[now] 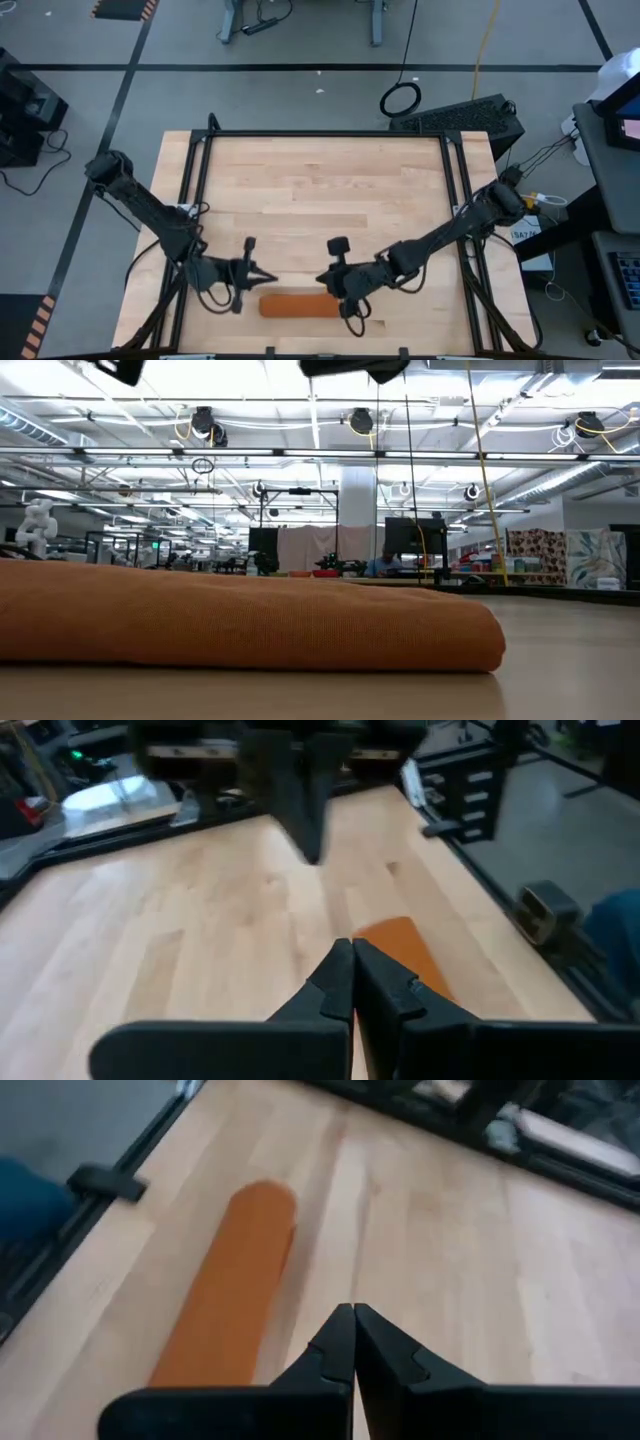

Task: Roll towel into tight, uniform cylinder
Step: Return to home position

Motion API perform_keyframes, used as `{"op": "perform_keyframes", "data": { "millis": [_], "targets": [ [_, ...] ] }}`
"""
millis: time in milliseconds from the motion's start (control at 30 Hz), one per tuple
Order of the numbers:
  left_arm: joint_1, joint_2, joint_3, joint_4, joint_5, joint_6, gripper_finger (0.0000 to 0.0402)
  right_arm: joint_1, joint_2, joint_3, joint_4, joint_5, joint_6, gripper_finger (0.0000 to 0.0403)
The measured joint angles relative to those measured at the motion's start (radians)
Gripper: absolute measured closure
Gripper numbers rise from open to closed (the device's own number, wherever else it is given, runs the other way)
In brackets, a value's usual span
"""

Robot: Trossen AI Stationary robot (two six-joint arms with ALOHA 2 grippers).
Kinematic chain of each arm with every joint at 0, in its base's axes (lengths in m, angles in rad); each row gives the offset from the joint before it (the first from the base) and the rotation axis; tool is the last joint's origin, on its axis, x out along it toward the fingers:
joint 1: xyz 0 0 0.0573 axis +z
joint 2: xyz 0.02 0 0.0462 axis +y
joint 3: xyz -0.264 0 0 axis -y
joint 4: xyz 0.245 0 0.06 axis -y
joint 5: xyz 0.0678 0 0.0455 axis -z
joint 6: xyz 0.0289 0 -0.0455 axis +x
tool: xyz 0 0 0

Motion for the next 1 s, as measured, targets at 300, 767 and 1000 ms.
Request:
{"op": "perform_keyframes", "data": {
  "millis": [300,767,1000],
  "targets": [
    [0.125,-0.027,0.000,-0.007,0.084,0.037,0.0399,-0.021,-0.170,-0.306,0.218,-0.076,-0.019,0.0403],
    [0.292,0.040,0.000,0.135,0.178,0.104,0.0400,-0.107,-0.529,-0.833,0.622,-0.176,-0.060,0.0403],
    [0.381,0.108,0.000,0.242,0.237,0.131,0.0400,-0.192,-0.655,-0.977,0.692,-0.269,-0.074,0.0403]
  ]
}}
